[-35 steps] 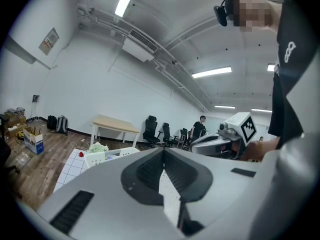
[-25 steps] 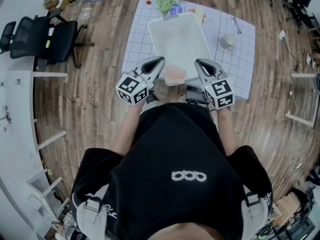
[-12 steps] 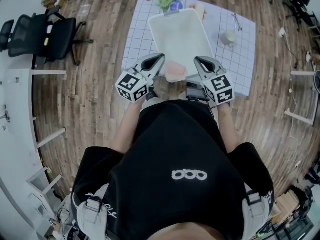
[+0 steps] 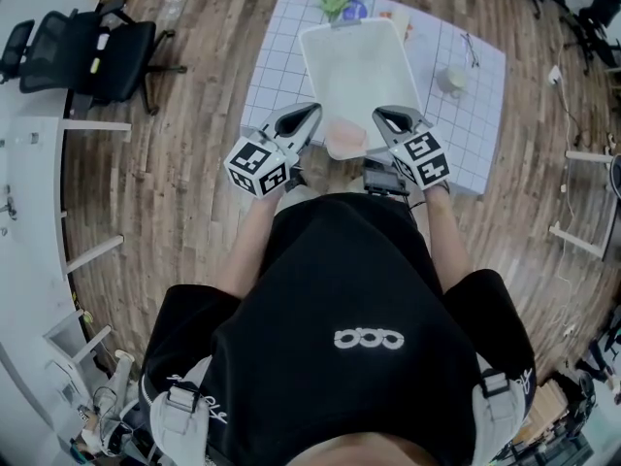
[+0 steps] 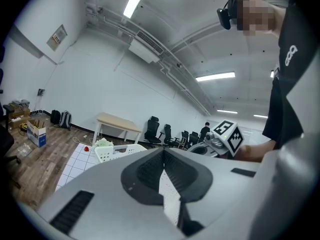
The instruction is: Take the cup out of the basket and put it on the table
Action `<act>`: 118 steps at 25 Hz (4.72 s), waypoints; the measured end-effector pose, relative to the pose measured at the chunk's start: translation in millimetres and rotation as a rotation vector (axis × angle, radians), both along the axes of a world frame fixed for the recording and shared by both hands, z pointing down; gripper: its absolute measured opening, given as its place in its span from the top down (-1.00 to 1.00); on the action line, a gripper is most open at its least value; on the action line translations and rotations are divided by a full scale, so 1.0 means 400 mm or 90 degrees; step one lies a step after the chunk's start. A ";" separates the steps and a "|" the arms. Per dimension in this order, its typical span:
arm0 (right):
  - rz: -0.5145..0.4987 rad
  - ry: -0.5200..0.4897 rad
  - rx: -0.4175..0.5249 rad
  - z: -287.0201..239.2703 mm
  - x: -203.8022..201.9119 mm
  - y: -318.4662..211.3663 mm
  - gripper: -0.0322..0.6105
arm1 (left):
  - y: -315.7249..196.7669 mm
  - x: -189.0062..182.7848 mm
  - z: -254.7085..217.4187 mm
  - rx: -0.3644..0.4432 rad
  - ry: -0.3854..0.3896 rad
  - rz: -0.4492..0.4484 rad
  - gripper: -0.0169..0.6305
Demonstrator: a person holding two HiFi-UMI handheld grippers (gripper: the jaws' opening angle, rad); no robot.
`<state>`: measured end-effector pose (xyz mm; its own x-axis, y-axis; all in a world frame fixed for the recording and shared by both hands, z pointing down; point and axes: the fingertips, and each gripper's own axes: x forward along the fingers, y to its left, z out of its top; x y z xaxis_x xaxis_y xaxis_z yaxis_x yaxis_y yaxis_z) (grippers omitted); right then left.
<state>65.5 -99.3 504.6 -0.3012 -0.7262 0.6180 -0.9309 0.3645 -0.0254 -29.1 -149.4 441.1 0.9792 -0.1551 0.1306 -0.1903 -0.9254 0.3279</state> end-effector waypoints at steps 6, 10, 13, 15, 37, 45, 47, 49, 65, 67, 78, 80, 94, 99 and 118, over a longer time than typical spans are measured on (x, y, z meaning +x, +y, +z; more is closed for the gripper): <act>-0.169 0.036 -0.189 0.193 -0.053 -0.046 0.80 | -0.010 -0.025 0.007 -0.004 -0.002 -0.037 0.92; -0.283 0.056 -0.287 0.311 -0.101 -0.085 0.63 | -0.028 -0.055 0.003 -0.012 0.002 -0.087 0.92; -0.332 0.081 -0.386 0.419 -0.110 -0.067 0.30 | -0.036 -0.072 0.008 -0.019 0.002 -0.113 0.92; -0.354 0.083 -0.418 0.471 -0.123 -0.062 0.23 | -0.040 -0.082 0.015 -0.021 0.001 -0.130 0.92; -0.469 0.085 -0.546 0.688 -0.194 0.000 -0.14 | -0.033 -0.207 0.035 -0.028 -0.008 -0.297 0.92; -0.487 0.073 -0.539 0.696 -0.197 -0.001 -0.16 | -0.016 -0.228 0.034 -0.027 -0.005 -0.323 0.92; -0.489 0.085 -0.537 0.696 -0.193 -0.001 -0.16 | -0.014 -0.229 0.033 -0.026 -0.005 -0.324 0.92; -0.489 0.100 -0.533 0.691 -0.185 -0.002 -0.16 | -0.011 -0.227 0.030 -0.024 -0.004 -0.322 0.92; -0.299 -0.016 -0.210 0.279 -0.082 -0.202 -0.16 | -0.069 -0.124 0.008 -0.012 -0.008 -0.222 0.92; -0.245 -0.027 -0.139 0.191 -0.046 -0.207 -0.16 | -0.074 -0.087 0.001 -0.007 -0.009 -0.181 0.92; -0.038 -0.079 0.115 -0.122 0.125 -0.113 -0.16 | -0.046 0.127 -0.029 0.015 -0.015 -0.010 0.92; -0.008 -0.083 0.142 -0.149 0.151 -0.085 -0.16 | -0.032 0.165 -0.031 0.016 -0.015 0.019 0.92; 0.170 -0.089 0.194 -0.183 0.321 0.102 -0.16 | 0.061 0.344 -0.028 0.018 -0.013 0.150 0.92; 0.213 -0.087 0.193 -0.175 0.364 0.148 -0.16 | 0.072 0.373 -0.028 0.019 -0.011 0.169 0.92; 0.257 -0.070 0.189 -0.154 0.424 0.211 -0.16 | 0.108 0.418 -0.031 0.021 -0.005 0.197 0.92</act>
